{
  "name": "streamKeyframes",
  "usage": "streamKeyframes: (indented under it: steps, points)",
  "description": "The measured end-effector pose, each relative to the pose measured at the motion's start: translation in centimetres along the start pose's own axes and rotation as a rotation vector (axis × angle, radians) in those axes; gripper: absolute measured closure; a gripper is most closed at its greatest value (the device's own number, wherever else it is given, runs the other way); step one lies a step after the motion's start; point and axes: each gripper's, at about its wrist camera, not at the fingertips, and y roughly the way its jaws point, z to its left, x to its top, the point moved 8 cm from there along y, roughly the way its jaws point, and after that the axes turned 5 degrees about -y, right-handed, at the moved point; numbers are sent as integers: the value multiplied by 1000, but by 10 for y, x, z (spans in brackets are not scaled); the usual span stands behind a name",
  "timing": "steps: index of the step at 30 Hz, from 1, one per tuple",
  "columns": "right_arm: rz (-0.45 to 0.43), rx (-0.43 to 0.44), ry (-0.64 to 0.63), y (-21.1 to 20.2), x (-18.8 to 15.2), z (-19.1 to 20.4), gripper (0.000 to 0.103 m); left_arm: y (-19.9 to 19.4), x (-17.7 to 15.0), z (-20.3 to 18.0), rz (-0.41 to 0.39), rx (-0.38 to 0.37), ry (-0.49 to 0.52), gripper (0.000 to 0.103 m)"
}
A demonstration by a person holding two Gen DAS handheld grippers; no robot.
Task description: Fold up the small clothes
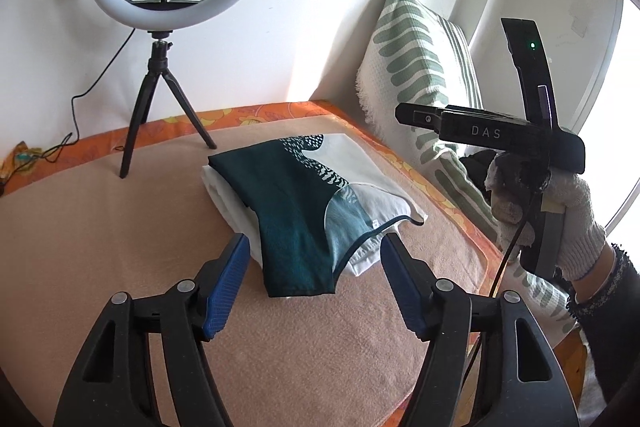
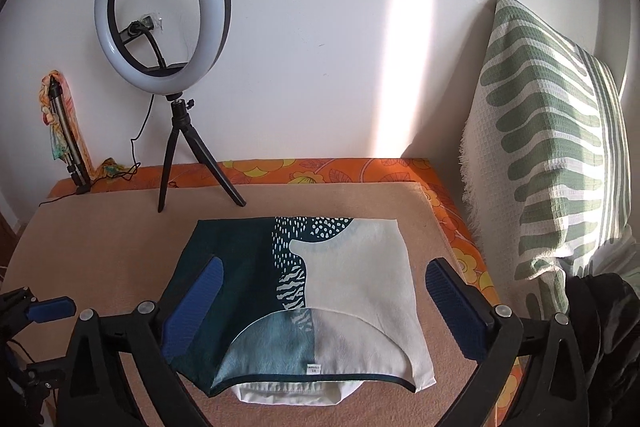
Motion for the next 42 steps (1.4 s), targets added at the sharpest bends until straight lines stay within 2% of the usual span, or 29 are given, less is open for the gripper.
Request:
streamKeyframes:
  steps: [7,10,15,18,21,23,28,31,36,42]
  points:
    - [-47,-63,-18,-59,-18,26,0,-46,-15,-13,-36,-13,23,33]
    - [-80,-94,-33,-85,-28,37,0,-68,-25,-21,-58,-19,54,29]
    - [-96,-102,-28,-117,-48,61,0,-101,-45,-27,-83,-24,87,25]
    - [-109,-113,-45,-134,-57,79,0,-120,-56,-24,-92,-9,110,24]
    - [-124,-121,-31,-149,-64,94,0,-138,-63,-17,-108,38,134,24]
    - [-128,-127,-18,-158,-68,103,0,-151,-66,-11,-128,60,137,17]
    - [-160,-169,-22,-181,-75,128,0,-179,-73,9,-174,97,99,1]
    - [-173,-168,-3,-192,-83,141,0,-191,-78,23,-194,135,65,1]
    - [-170,-174,25,-201,-101,160,0,-197,-90,44,-154,137,2,1]
    - [-161,-196,78,-211,-121,168,0,-204,-100,58,-157,154,-28,1]
